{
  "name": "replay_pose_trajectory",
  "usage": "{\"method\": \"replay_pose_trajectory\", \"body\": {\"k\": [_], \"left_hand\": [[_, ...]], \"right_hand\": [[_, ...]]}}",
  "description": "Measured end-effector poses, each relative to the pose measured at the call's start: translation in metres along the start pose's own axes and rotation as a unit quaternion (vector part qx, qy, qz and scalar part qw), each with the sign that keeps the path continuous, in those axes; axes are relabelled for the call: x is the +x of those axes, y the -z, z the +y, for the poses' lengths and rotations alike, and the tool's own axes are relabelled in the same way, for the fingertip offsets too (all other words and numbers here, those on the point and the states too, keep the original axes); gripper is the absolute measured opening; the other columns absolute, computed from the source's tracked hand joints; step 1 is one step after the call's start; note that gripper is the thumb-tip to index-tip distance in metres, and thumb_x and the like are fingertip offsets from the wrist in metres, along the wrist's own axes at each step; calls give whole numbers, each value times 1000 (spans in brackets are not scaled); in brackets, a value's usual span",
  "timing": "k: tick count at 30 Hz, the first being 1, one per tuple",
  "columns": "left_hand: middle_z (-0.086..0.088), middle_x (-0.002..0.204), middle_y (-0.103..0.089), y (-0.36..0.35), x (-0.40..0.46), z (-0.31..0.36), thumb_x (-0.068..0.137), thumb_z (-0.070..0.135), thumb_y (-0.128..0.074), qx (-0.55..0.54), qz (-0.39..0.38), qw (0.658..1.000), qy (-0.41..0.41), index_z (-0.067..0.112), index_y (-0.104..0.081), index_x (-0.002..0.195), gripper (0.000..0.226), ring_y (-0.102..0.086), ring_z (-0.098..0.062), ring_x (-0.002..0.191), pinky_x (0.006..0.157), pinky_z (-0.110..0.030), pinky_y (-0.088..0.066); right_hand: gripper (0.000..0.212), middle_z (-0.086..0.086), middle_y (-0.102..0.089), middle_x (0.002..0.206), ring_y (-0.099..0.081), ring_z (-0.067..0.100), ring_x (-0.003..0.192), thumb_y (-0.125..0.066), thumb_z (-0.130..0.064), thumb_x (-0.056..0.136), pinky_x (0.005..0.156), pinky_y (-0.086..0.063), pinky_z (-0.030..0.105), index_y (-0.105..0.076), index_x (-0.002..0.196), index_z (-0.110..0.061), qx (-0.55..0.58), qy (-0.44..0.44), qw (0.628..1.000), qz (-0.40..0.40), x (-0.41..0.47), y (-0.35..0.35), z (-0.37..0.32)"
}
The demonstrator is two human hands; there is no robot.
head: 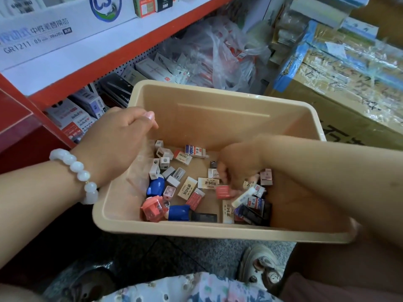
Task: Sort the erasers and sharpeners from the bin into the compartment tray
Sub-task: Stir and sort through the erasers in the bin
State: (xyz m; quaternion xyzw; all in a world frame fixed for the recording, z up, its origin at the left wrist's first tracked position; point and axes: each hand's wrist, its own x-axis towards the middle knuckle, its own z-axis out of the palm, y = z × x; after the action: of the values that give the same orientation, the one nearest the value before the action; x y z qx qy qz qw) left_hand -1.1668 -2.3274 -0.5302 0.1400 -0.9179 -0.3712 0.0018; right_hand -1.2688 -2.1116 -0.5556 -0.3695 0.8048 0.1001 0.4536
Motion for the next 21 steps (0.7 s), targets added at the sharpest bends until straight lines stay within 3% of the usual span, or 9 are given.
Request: {"method": "replay_pose_trajectory", "body": {"k": [3,4,6,11,16,18,21], "left_hand": [[-1,125,-52,-1,1,1,100,43,-32,5,6,1000,-5,35,-63,95,32,-49,-15,107,87,-31,-30],[-1,125,-52,-1,1,1,100,42,-32,5,8,1000,-6,35,-64,95,32,-49,-15,107,87,-31,-29],[-1,125,-51,-1,0,0,100,42,-33,4,9,1000,-7,35,-64,95,33,-49,-14,106,87,-30,-29],[-1,124,-52,-2,2,-4,99,44,-33,-6,3,1000,-6,37,-63,89,32,-49,-15,108,88,-32,-30],[-2,121,-53,-2,2,-3,96,48,-34,-6,11,1000,-12,37,-64,91,32,-50,-16,107,87,-31,-30],[-2,121,-53,-2,2,-3,95,49,-34,-5,12,1000,-12,36,-64,91,33,-50,-15,106,86,-31,-30],[-2,121,-53,-2,3,-3,98,44,-35,-2,15,1000,-14,34,-64,93,31,-50,-15,105,85,-30,-30]], "right_hand": [[11,-7,-63,58,-51,-2,37,-73,-18,77,39,-42,10,-68,85,-14,-130,-46,986,-93,-15,0,10],[7,-8,-58,53,-50,-2,41,-72,-20,78,45,-42,13,-67,81,-15,-190,-58,973,-115,-16,-5,11],[10,-9,-54,63,-48,5,55,-67,-24,82,53,-40,21,-68,86,-15,-267,-64,953,-125,-16,-13,9],[21,-2,-68,98,-54,11,84,-66,-28,87,73,-40,22,-69,103,-15,-114,-17,993,2,-7,-9,4],[24,-2,-68,112,-63,15,102,-61,-24,90,93,-51,32,-68,113,-25,-7,32,999,-33,17,-13,-8],[28,1,-67,112,-65,16,97,-59,-25,91,87,-53,29,-65,118,-22,-2,44,998,-38,26,-22,-15],[32,6,-71,103,-67,17,84,-60,-34,90,63,-49,19,-68,111,-11,15,44,997,-53,38,-39,-32]]}}
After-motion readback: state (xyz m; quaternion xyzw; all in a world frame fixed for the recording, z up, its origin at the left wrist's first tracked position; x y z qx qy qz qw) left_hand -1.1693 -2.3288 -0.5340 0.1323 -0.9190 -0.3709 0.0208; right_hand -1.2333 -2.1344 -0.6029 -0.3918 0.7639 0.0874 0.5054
